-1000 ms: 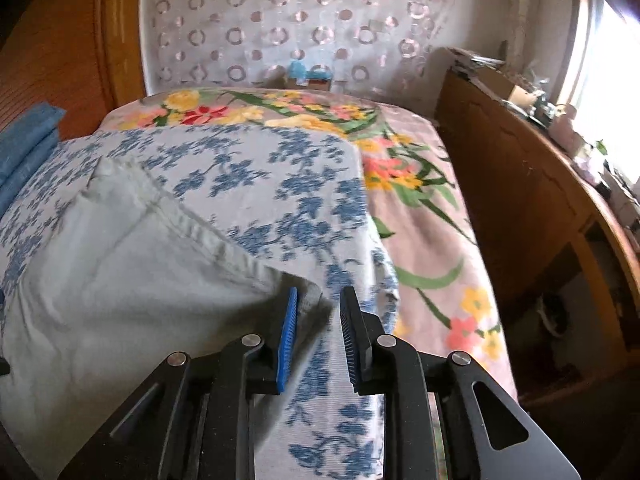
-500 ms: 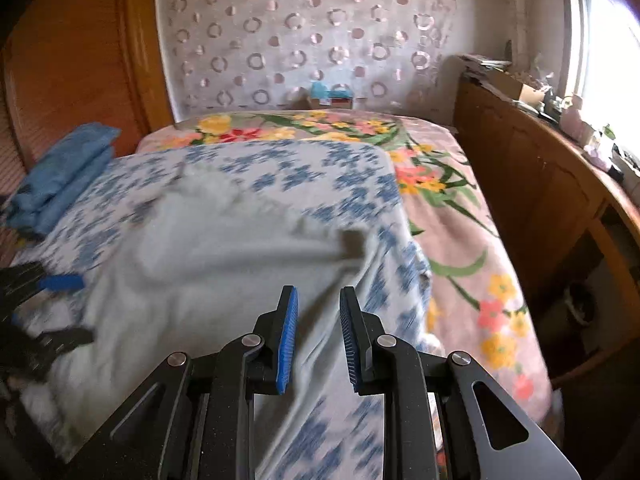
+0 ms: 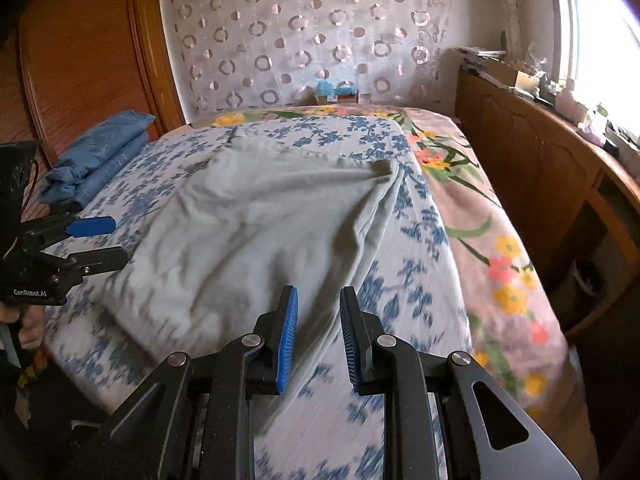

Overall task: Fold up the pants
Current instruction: 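Open the right gripper and move both grippers to the folded hem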

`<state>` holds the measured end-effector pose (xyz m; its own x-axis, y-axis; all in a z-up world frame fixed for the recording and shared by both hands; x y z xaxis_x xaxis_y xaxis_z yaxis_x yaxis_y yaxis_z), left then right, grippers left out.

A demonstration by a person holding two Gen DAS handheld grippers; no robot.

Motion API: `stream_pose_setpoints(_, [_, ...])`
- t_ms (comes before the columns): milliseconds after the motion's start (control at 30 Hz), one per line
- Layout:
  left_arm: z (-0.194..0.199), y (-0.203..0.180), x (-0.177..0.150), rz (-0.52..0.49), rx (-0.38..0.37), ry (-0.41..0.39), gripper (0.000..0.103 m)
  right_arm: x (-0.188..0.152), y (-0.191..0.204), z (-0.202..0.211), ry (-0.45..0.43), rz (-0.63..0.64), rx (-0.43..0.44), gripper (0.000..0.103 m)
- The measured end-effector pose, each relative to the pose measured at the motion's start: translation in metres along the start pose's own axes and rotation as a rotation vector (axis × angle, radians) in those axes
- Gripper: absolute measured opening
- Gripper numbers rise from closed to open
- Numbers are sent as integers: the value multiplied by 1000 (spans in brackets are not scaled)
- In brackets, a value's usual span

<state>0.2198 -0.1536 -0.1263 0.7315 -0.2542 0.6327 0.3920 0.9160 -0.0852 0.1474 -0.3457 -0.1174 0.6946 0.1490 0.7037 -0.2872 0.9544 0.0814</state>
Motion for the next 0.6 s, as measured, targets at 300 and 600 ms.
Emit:
stream_pose_setpoints(300, [4,-4,-14,41,-10,-10,77,-19,8,11,0,-85,36,35])
stream_pose_setpoints(600, [-4,-10,-23,35,-4,16,74,-32,13,11,-1,-125,34,36])
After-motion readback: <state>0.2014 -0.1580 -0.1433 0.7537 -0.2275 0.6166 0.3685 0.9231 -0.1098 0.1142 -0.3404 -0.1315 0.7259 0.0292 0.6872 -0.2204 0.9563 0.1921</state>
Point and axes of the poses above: each gripper's, at about its wrist camera, not at the fingertips, and z roughly against the way its jaws point, y to its left, x to its top, the point moved 9 cm from there along -z, roughly the way its jaws point, and after that the axes turned 3 degrees about y, right-handed, at the moved point
